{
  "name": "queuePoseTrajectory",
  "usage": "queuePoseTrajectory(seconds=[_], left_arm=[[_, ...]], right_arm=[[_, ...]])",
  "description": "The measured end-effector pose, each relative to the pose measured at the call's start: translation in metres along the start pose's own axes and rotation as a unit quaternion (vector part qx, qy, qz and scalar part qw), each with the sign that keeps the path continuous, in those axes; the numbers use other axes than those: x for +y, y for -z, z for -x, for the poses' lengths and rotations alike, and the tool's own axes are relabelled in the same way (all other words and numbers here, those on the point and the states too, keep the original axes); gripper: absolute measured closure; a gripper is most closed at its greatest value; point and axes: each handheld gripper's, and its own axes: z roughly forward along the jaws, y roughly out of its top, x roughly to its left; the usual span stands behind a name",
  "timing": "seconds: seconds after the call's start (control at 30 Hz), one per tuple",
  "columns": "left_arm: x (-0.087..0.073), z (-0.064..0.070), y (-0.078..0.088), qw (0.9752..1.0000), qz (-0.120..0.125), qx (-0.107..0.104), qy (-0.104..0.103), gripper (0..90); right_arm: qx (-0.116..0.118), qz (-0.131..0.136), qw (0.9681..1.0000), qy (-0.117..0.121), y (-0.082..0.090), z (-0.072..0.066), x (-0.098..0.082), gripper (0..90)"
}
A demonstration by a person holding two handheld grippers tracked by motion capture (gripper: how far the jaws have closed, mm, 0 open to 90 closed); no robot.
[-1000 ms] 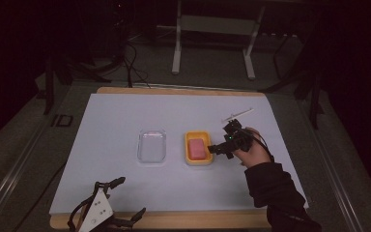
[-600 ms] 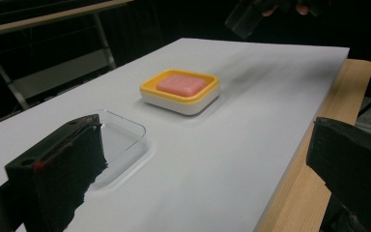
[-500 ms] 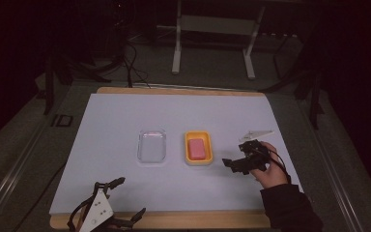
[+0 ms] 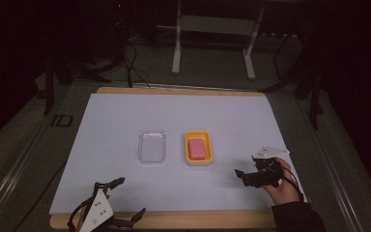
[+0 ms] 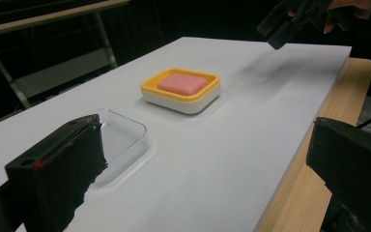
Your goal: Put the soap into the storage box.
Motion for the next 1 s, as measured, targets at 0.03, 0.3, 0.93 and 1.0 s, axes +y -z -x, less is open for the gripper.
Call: queuePoseTrajectory(seconds=[0.03,0.3,0.93,1.0], left_arm=[[0.000,0.000,0.000,1.0000,-0.001,0.000,0.000,0.5],[0.000,0.000,0.000,1.0000,0.002,0.001,0.001,0.5],[0.000,-0.005,0.001,0.9999,0.002,0.000,0.012,0.5],[0.000,-0.005,0.001,0.9999,0.002,-0.001,0.011,0.5]], right_arm=[[0.000,0.005,1.0000,-0.002,0.002,0.000,-0.002,14.2],[-0.015,0.031,0.9994,-0.009,0.011,-0.002,-0.020,14.2],[-0.044,0.028,0.9981,-0.034,0.008,0.013,-0.045,14.5],[-0.042,0.029,0.9982,-0.030,0.008,0.011,-0.045,14.4]])
